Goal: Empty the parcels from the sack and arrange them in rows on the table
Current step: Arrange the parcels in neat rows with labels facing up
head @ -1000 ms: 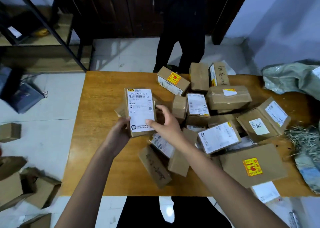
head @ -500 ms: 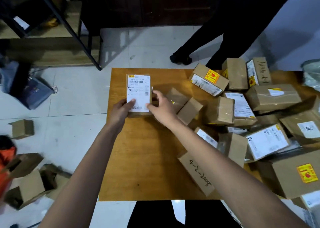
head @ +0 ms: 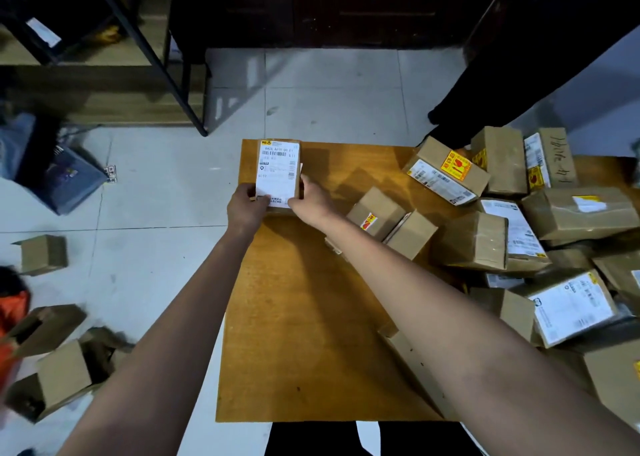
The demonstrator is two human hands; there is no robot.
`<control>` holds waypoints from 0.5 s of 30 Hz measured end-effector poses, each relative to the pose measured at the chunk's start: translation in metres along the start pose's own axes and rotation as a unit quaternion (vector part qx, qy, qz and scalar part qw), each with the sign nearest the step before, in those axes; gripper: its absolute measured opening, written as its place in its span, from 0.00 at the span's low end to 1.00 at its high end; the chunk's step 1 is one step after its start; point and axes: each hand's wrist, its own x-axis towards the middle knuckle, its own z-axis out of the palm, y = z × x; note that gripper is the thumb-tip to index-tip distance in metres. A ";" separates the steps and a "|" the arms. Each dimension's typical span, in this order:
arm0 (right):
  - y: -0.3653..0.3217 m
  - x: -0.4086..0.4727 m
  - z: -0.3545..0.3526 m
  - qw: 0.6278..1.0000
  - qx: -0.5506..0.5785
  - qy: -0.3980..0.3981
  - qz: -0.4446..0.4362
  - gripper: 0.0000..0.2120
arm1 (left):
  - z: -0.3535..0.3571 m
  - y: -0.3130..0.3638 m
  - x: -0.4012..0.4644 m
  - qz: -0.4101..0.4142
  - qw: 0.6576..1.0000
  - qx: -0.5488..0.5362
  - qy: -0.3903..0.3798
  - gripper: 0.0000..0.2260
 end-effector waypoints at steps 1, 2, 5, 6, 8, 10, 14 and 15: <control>-0.002 0.003 0.002 1.000 0.006 -0.004 0.005 0.25 | 0.000 0.000 0.003 0.001 1.000 0.010 0.006 0.17; -0.002 0.007 0.005 1.000 0.012 -0.005 0.007 0.24 | 0.001 -0.001 0.005 0.002 1.000 0.018 0.012 0.18; -0.005 0.016 0.008 1.000 0.017 -0.012 0.005 0.24 | 0.001 0.001 0.014 0.006 0.999 0.045 0.024 0.18; -0.006 0.019 0.008 1.000 0.021 -0.014 0.002 0.24 | 0.000 0.002 0.017 0.007 0.998 0.052 0.027 0.18; -0.007 0.022 0.008 1.000 0.025 -0.019 0.004 0.23 | -0.001 0.003 0.022 0.007 0.998 0.064 0.026 0.18; -0.006 0.024 0.008 0.999 0.025 -0.022 0.006 0.23 | -0.004 0.003 0.025 0.006 0.997 0.071 0.021 0.18; 0.000 0.020 0.007 1.000 0.022 -0.022 0.006 0.25 | -0.007 -0.002 0.028 0.007 0.997 0.081 0.005 0.18; 0.001 0.018 0.006 1.000 0.015 -0.022 0.007 0.26 | -0.008 -0.002 0.028 0.004 0.996 0.087 0.004 0.18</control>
